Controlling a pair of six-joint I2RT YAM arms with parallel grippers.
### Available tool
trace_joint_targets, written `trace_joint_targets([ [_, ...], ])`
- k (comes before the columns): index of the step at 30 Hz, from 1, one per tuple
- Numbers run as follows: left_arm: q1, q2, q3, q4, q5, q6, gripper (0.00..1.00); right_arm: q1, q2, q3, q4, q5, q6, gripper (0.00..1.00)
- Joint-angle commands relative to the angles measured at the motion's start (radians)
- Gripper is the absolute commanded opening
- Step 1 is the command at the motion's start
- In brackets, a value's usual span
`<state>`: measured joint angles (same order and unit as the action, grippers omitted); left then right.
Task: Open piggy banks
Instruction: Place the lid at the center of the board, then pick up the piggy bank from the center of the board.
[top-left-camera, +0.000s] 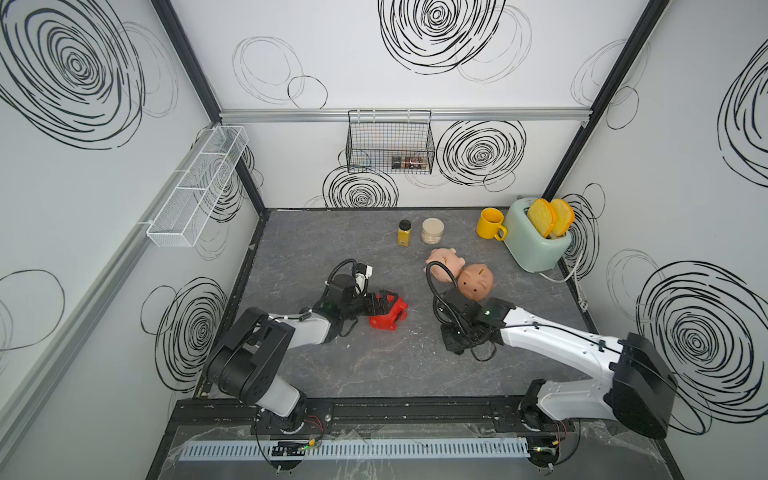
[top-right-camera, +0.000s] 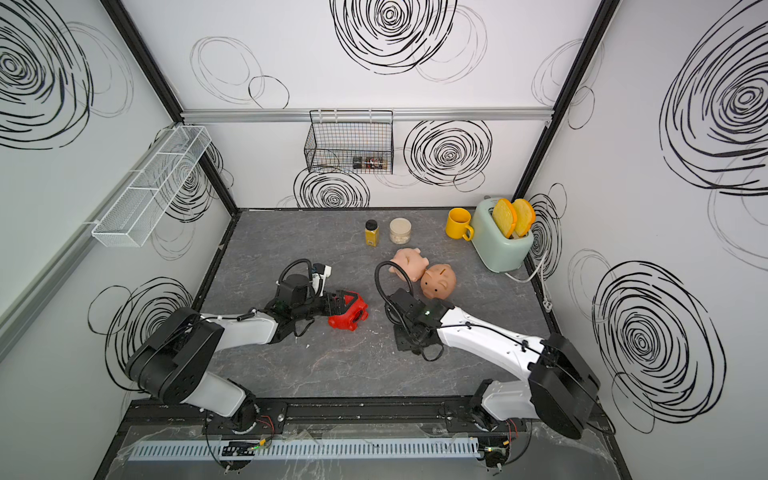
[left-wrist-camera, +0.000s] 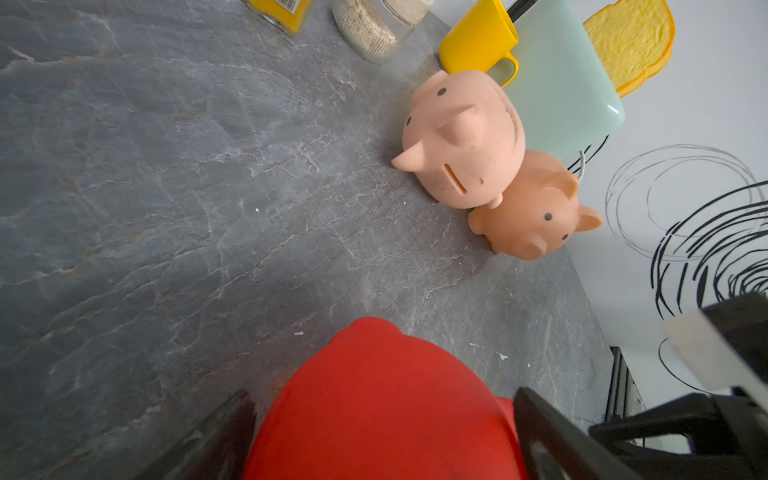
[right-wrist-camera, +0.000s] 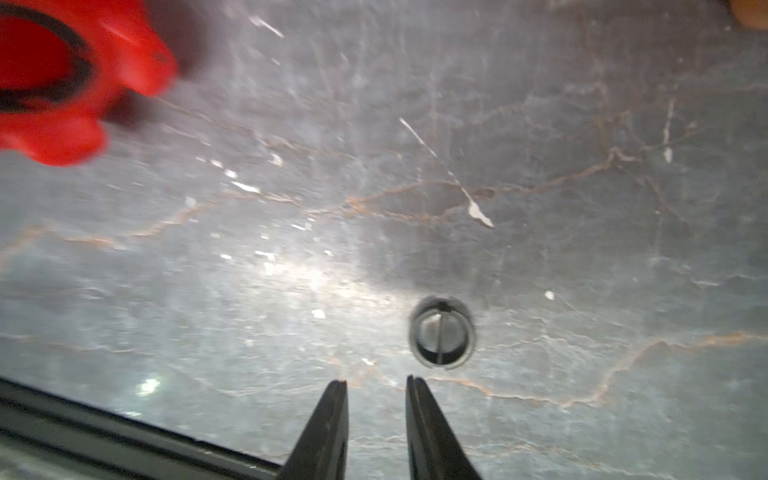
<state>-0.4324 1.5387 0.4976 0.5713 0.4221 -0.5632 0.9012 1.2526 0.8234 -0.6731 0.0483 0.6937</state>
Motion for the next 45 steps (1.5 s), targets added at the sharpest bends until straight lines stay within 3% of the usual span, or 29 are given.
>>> trace_joint_targets([
  [1, -0.006, -0.001, -0.037, -0.129, -0.040, 0.031, 0.98, 0.014, -0.056, -0.043, 0.222, -0.073, 0.079, 0.33],
  [11, -0.005, -0.072, -0.065, -0.108, -0.032, 0.014, 0.96, 0.107, -0.050, -0.140, 0.671, -0.050, 0.200, 0.46],
  [15, -0.003, -0.074, -0.071, -0.096, -0.023, 0.002, 0.94, 0.103, -0.045, -0.180, 0.782, -0.048, 0.235, 0.63],
  [22, 0.012, -0.084, -0.099, -0.052, -0.012, -0.027, 0.84, 0.060, 0.037, -0.177, 0.842, -0.127, 0.252, 0.74],
  [29, 0.032, -0.107, -0.112, -0.049, -0.005, -0.033, 0.83, 0.066, 0.137, -0.162, 0.912, -0.174, 0.278, 0.79],
  [39, 0.042, -0.122, -0.123, -0.033, 0.010, -0.040, 0.84, 0.084, 0.226, -0.118, 0.963, -0.200, 0.288, 0.99],
  [45, 0.043, -0.117, -0.123, -0.025, 0.019, -0.044, 0.84, 0.084, 0.288, -0.094, 0.975, -0.202, 0.308, 0.98],
])
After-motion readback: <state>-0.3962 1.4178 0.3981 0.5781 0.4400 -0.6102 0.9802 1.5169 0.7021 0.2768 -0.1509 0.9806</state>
